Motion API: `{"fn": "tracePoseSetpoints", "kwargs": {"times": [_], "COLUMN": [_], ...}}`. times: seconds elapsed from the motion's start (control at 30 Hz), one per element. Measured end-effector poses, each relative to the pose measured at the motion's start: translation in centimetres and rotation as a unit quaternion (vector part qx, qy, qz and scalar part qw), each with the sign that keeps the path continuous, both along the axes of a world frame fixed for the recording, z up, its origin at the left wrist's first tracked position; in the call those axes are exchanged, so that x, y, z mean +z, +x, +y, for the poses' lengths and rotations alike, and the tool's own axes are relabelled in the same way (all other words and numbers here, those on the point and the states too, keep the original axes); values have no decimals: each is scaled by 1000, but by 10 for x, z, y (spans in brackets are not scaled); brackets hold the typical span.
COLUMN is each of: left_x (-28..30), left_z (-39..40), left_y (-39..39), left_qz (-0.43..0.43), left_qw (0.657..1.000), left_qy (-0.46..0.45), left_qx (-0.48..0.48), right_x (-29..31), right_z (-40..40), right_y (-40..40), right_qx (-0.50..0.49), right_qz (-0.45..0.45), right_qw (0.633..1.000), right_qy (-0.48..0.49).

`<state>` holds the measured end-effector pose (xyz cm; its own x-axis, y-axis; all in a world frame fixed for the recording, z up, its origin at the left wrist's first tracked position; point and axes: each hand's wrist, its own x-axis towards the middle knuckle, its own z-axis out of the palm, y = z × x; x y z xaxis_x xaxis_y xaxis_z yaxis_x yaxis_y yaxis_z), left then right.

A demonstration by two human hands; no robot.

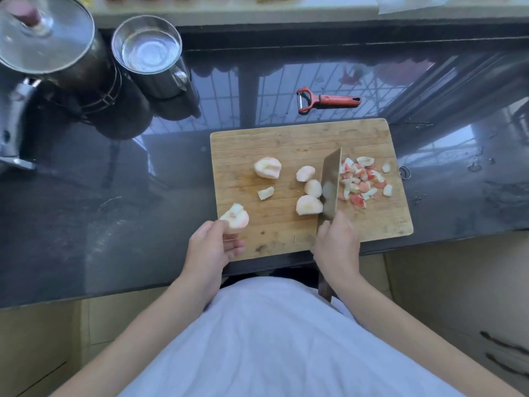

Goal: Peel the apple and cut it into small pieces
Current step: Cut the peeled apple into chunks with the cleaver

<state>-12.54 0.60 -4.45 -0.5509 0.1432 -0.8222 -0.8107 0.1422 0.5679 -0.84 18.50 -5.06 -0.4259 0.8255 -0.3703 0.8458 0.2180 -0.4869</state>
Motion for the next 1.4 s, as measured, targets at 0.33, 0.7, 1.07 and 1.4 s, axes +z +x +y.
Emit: {"fn": "tracePoseSetpoints", "kwargs": {"times": [0.33, 0.7, 1.07, 1.4], "left_x": [2, -4, -7, -3], "left_z": [-5, -7, 53, 66], "left_y": [-19, -38, -36, -32], "left_qz": [-45, -75, -127, -68], "left_qw": [997, 993, 969, 968], "left_qy": [62, 76, 144, 122], "left_qx": [34, 43, 153, 207], "right_x": [0, 19, 40, 23], "right_z": [-33, -20, 18, 45], "right_y": [-71, -69, 44, 45], "right_qx": [-79, -37, 67, 162], "right_qz": [74, 91, -54, -92], "right_qw": [991, 991, 991, 981], "right_qy": [-84, -94, -106, -61]}}
